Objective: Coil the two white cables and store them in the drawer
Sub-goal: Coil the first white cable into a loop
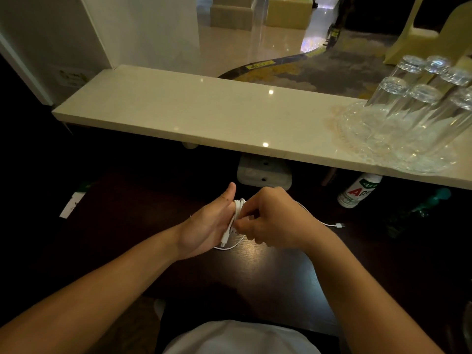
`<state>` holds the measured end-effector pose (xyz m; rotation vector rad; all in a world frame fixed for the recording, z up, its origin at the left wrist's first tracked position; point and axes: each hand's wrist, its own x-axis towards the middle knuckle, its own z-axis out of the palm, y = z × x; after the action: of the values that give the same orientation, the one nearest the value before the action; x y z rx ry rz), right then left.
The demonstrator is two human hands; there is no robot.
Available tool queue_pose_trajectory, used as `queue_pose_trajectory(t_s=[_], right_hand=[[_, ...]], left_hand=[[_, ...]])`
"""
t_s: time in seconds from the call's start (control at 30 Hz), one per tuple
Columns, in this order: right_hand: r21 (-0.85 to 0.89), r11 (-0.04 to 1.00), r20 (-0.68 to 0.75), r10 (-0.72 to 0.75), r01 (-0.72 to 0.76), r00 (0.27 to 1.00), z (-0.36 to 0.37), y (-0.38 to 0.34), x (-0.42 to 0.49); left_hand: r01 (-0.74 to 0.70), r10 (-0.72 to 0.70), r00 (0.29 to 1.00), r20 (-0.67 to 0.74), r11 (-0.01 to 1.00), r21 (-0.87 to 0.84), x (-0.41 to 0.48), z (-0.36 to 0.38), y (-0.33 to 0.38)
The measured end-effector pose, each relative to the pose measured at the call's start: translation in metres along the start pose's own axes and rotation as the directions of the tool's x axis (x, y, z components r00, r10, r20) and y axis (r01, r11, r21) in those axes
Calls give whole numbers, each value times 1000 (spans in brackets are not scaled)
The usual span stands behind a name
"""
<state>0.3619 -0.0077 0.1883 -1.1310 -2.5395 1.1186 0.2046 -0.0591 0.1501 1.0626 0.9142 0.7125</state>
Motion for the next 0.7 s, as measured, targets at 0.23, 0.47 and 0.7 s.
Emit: queue_pose_trajectory(t_s=[0.23, 0.47, 0.7], right_hand=[[255, 965, -411, 159, -55, 898, 25, 4, 1], [430, 898, -531, 170, 91, 830, 43, 11, -1], [450, 890, -585, 237, 68, 775, 55, 16, 5]], left_hand=[[-71, 60, 996, -68, 982, -174, 7, 2, -2], [-157, 91, 971, -220, 939, -306, 12, 6, -10], [-271, 173, 937, -304, 908, -319, 16, 17, -16]])
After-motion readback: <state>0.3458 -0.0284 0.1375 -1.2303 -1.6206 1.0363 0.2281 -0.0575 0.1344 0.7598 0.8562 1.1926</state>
